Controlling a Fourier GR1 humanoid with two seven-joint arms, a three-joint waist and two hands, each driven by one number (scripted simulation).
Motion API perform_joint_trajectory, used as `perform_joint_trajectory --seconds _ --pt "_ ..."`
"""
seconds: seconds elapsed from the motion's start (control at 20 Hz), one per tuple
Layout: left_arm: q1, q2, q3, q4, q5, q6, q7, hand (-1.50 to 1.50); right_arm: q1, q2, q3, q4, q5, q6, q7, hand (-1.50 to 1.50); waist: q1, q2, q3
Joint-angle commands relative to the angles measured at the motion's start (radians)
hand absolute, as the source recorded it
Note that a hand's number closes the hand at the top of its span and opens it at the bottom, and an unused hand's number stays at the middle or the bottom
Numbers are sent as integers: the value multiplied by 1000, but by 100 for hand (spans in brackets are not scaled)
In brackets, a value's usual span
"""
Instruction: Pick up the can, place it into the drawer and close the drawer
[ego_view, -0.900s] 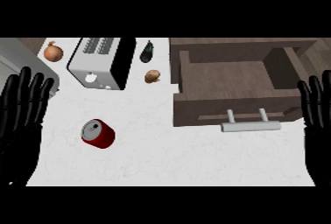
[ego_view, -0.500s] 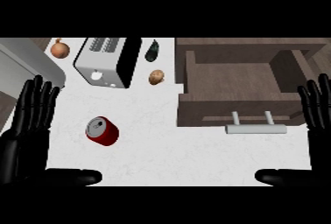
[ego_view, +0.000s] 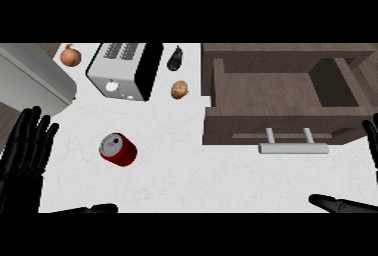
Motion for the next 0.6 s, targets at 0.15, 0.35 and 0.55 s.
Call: perform_joint_trajectory --seconds 0.15,0.35,0.55 --pt "-7 10 24 -83 0 -16 120 -150 62 -12 -106 21 -104 92 -54 -150 -1 1 0" --pt "81 13 58 -186 65 -38 137 -150 197 -23 -176 -48 -181 172 -90 -150 -3 -1 0" --pt "84 -39 85 -121 100 -6 98 -150 196 -12 -186 -13 -184 206 -114 -150 -2 0 -1"
